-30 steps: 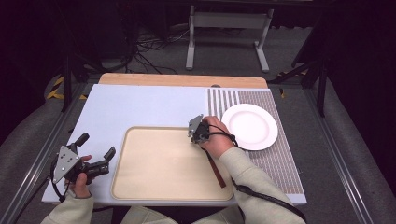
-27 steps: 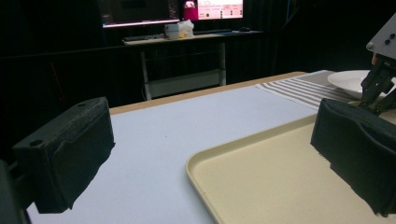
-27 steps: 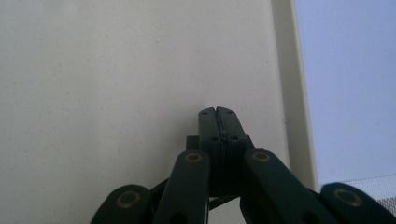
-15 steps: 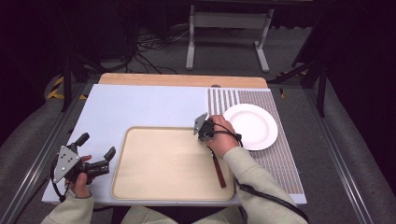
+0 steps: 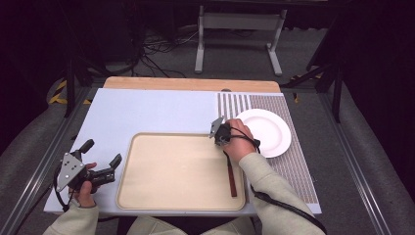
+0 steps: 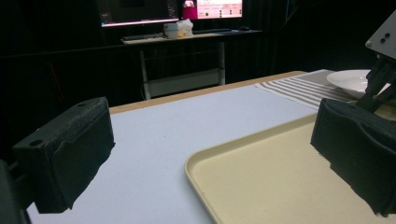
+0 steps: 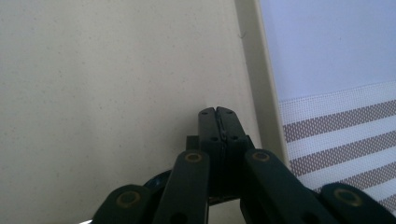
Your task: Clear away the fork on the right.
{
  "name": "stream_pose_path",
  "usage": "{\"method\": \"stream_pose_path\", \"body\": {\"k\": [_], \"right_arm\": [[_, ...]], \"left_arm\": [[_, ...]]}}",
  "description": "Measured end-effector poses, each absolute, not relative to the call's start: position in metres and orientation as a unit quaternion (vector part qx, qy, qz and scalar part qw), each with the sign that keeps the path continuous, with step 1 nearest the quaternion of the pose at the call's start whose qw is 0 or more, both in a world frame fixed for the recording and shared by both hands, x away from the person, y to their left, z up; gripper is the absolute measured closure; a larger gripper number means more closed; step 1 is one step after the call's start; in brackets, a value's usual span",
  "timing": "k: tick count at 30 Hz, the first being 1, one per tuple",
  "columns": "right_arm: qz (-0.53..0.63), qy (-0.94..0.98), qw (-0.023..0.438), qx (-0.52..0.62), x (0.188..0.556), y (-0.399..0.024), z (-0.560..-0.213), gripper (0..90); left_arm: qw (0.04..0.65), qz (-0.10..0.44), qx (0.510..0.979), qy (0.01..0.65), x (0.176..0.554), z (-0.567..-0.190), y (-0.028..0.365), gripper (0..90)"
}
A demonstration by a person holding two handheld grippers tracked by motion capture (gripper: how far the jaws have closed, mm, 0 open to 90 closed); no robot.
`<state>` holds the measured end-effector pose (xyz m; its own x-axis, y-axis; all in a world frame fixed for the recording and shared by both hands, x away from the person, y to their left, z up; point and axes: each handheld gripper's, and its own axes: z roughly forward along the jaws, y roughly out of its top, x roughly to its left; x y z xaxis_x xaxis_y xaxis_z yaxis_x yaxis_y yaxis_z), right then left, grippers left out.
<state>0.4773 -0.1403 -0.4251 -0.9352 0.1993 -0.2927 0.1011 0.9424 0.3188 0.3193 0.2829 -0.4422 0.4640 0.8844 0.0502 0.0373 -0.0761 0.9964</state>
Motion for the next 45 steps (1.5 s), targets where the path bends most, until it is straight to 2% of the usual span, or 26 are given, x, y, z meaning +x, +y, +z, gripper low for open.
{"method": "stream_pose_path", "body": {"k": [15, 20, 22, 24, 27, 28, 30, 33, 36, 45], "right_arm": [[0.151, 0.97, 0.164, 0.098, 0.481, -0.154, -0.425, 89.8], [0.163, 0.967, 0.166, 0.104, 0.479, -0.153, -0.423, 86.6], [0.177, 0.963, 0.172, 0.109, 0.478, -0.152, -0.419, 81.1], [0.196, 0.958, 0.171, 0.121, 0.475, -0.152, -0.414, 71.5], [0.226, 0.948, 0.176, 0.138, 0.47, -0.151, -0.406, 46.8], [0.233, 0.946, 0.179, 0.137, 0.47, -0.151, -0.404, 42.1], [0.24, 0.943, 0.183, 0.139, 0.469, -0.151, -0.401, 39.0], [0.268, 0.936, 0.183, 0.135, 0.464, -0.153, -0.392, 24.6], [0.292, 0.929, 0.183, 0.136, 0.457, -0.156, -0.385, 20.0], [0.335, 0.911, 0.197, 0.139, 0.437, -0.171, -0.365, 16.1]], "left_arm": [[0.574, 0.368, 0.635, 0.363, 0.319, -0.442, 0.283, 0.0], [0.573, 0.368, 0.635, 0.364, 0.32, -0.442, 0.283, 0.0], [0.573, 0.368, 0.635, 0.364, 0.32, -0.443, 0.283, 0.0], [0.573, 0.367, 0.635, 0.364, 0.32, -0.442, 0.283, 0.0], [0.573, 0.368, 0.636, 0.363, 0.32, -0.442, 0.282, 0.0], [0.572, 0.368, 0.637, 0.363, 0.32, -0.443, 0.283, 0.0], [0.574, 0.367, 0.635, 0.365, 0.32, -0.442, 0.283, 0.0], [0.573, 0.368, 0.636, 0.363, 0.319, -0.442, 0.282, 0.0], [0.572, 0.369, 0.636, 0.363, 0.319, -0.442, 0.282, 0.0], [0.572, 0.368, 0.636, 0.364, 0.32, -0.442, 0.281, 0.0]]}}
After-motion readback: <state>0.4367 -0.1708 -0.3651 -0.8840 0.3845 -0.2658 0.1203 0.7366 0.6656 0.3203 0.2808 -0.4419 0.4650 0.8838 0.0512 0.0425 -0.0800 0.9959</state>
